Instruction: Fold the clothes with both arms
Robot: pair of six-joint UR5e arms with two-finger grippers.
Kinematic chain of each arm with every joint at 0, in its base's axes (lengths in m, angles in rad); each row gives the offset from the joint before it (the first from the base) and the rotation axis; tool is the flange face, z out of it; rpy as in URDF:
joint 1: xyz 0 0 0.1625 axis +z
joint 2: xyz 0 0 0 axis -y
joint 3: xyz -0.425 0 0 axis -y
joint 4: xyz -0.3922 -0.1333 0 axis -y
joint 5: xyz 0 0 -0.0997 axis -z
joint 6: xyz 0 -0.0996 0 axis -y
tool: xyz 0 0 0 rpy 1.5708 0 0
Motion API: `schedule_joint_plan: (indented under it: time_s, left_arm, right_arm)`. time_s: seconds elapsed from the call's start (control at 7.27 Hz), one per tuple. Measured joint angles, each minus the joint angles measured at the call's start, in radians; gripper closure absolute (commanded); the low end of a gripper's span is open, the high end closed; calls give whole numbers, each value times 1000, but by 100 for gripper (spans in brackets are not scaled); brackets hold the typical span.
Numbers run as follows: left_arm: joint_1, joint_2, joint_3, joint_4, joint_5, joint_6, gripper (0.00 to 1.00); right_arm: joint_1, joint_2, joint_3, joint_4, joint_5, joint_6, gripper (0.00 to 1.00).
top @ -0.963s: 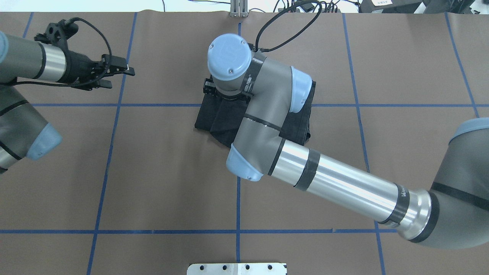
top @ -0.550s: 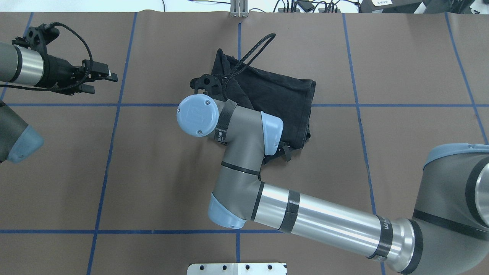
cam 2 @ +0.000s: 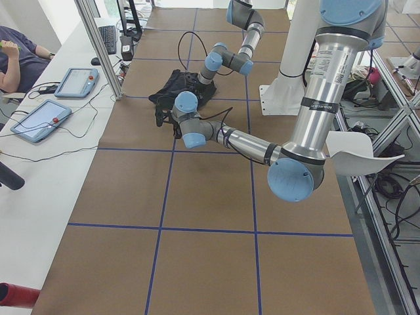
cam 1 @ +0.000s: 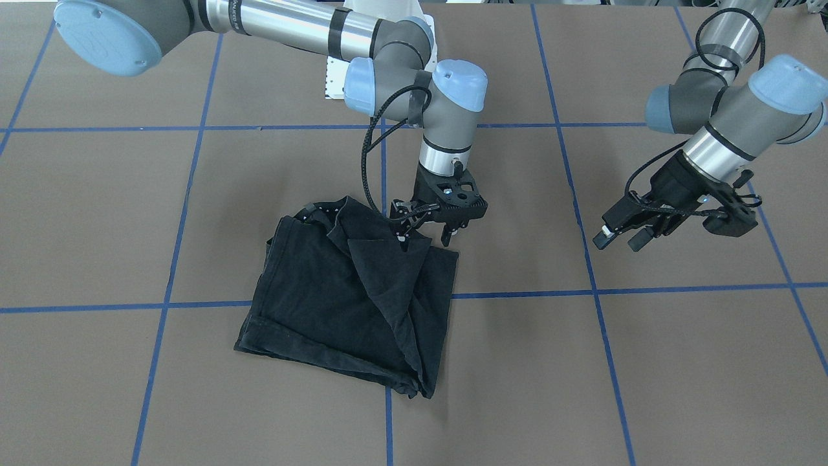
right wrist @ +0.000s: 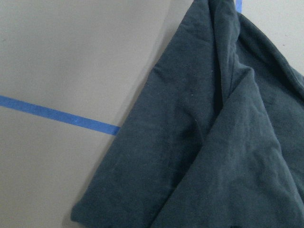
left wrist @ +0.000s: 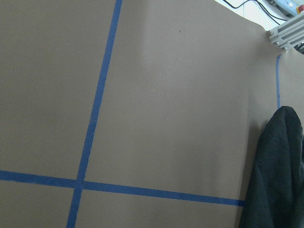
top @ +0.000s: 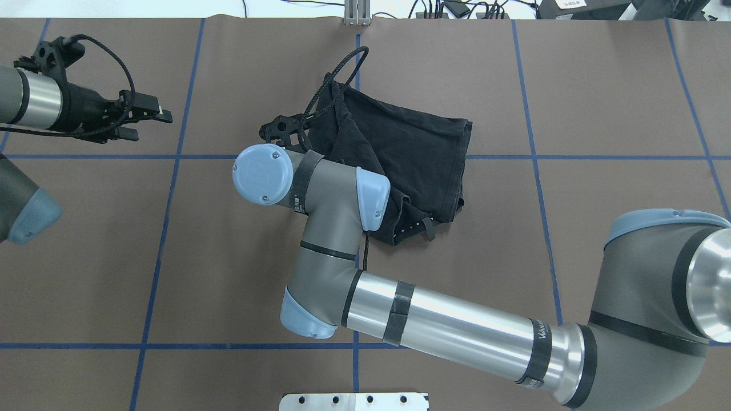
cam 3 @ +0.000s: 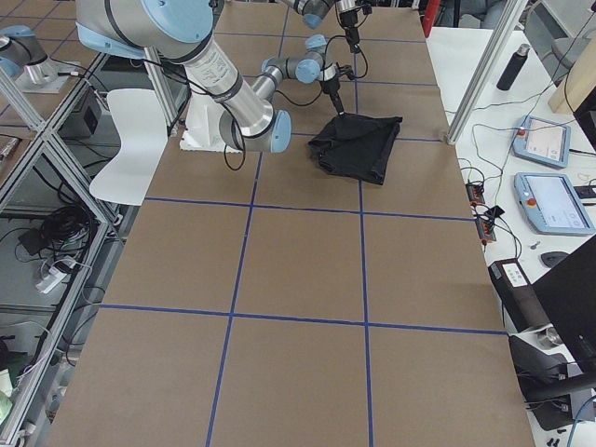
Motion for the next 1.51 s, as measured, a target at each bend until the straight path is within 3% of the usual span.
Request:
schedule_joint_plan:
  time_s: [0.41,0.96,1.24,1.51]
  left_arm:
    - [-1,1,1,1,0,-3,0]
    - [-1,1,1,2,-1,-8,0]
    - [-1,1,0,3,-1,-9,0]
    - [-1,1,-1,3,0,-10,0]
  right_arm:
    - [-12,13,-42,-2,2,-10,30]
    - [-17,16,-57,-6,47,-23,33]
    - [-22,15,-57,-14,63,-24,50]
    - [-23,16,-56,-31,66,-24,77]
